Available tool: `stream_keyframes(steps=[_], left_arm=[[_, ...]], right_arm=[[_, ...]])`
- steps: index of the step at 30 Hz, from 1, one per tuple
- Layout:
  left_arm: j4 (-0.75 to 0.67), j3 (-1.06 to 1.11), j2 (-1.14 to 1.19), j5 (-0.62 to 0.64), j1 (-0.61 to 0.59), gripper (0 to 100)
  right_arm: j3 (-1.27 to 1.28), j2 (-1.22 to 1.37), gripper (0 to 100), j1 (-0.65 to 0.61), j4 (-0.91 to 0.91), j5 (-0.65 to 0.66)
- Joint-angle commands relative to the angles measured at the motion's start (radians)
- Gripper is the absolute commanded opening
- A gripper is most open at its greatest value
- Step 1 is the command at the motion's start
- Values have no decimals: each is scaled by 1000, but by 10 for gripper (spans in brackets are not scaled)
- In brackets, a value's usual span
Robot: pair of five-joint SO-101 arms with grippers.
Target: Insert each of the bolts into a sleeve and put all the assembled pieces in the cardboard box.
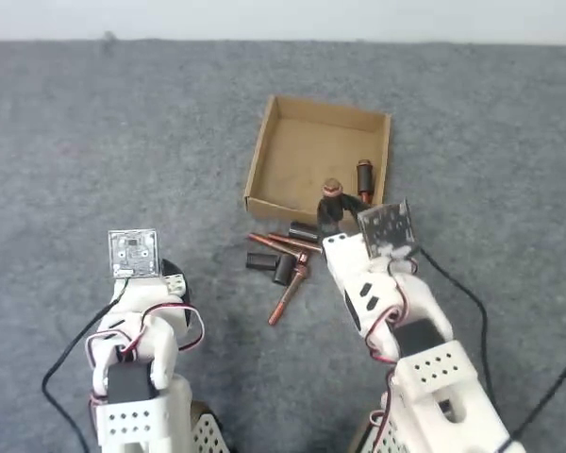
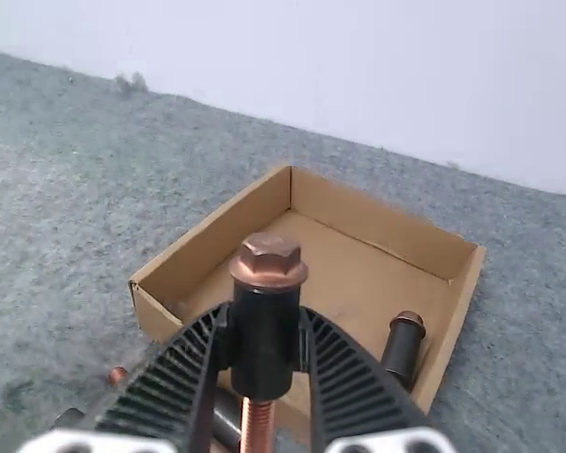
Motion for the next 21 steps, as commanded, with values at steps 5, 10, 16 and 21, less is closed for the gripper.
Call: stream_keyframes(steps=[5,10,16,21], left_arm=[[5,-7,-18,-6,-3,17],[6,-7,-18,-6,-3,17],[6,-7,-18,-6,-3,17],[6,-7,-18,-6,-5,17]], right_arm=[[-241,-53,6,16,239,-5],[-310,-53,6,18,372,26],[-327,-51,6,58,404,83],[-344,-8,6,91,407,81]])
